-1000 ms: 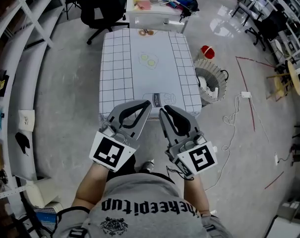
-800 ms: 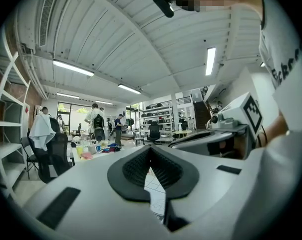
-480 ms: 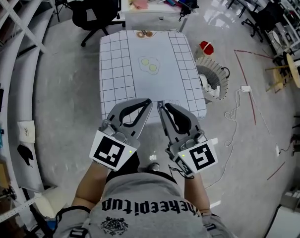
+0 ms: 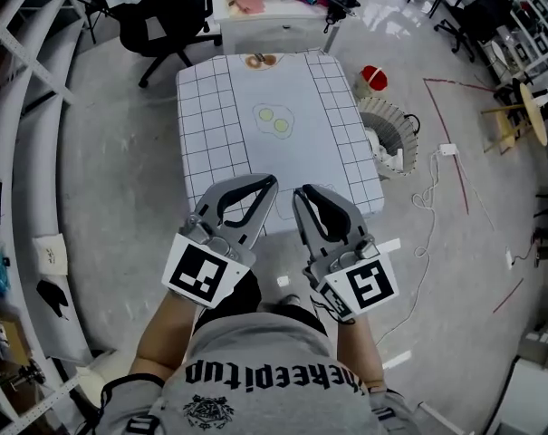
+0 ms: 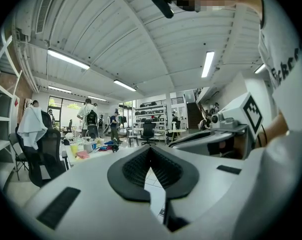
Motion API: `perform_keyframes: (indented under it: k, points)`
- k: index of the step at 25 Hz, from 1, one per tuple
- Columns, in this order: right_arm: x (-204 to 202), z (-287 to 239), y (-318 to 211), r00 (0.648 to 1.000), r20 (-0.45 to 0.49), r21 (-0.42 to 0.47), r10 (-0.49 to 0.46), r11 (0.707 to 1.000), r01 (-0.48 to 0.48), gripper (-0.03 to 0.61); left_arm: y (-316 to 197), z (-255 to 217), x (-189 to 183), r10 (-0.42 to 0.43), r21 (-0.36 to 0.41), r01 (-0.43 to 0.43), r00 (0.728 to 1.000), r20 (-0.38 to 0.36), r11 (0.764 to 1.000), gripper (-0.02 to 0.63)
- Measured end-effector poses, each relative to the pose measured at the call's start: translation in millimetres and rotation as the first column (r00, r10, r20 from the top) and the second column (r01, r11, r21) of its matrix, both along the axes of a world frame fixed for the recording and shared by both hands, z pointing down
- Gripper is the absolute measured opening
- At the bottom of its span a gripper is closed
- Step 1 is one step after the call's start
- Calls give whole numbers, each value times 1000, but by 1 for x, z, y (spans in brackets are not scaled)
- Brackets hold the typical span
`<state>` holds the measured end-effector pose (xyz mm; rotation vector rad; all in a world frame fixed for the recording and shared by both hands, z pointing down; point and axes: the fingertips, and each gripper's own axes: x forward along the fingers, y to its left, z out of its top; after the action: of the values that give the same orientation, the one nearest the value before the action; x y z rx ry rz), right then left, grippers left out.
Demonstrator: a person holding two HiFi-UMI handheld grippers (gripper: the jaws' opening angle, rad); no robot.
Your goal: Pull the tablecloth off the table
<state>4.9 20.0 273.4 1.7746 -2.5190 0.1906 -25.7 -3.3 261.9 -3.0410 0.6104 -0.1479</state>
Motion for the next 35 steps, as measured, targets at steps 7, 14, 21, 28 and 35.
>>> perform_keyframes:
  k: [7, 14, 21, 28, 35]
  points:
    - [-1, 11, -15, 998, 10, -18, 65, 998, -65, 55, -16, 9, -4, 65, -2, -65, 998, 14, 998, 14]
    - [12, 35, -18, 990, 13, -82, 138, 987, -137, 64, -29, 23, -2, 93, -23, -92, 995, 37, 996, 14]
    - [34, 62, -24, 982, 10, -144, 188, 972, -184, 93, -40, 42, 13, 105, -66, -101, 993, 56, 993, 14]
    - [56, 67, -48, 984, 11, -159, 178, 972, -174, 102, -61, 54, 26, 62, -83, -56, 995, 73, 995, 14]
    - [77, 65, -82, 991, 3, -158, 130, 979, -128, 110, -94, 59, 27, -39, -100, 47, 996, 74, 994, 14]
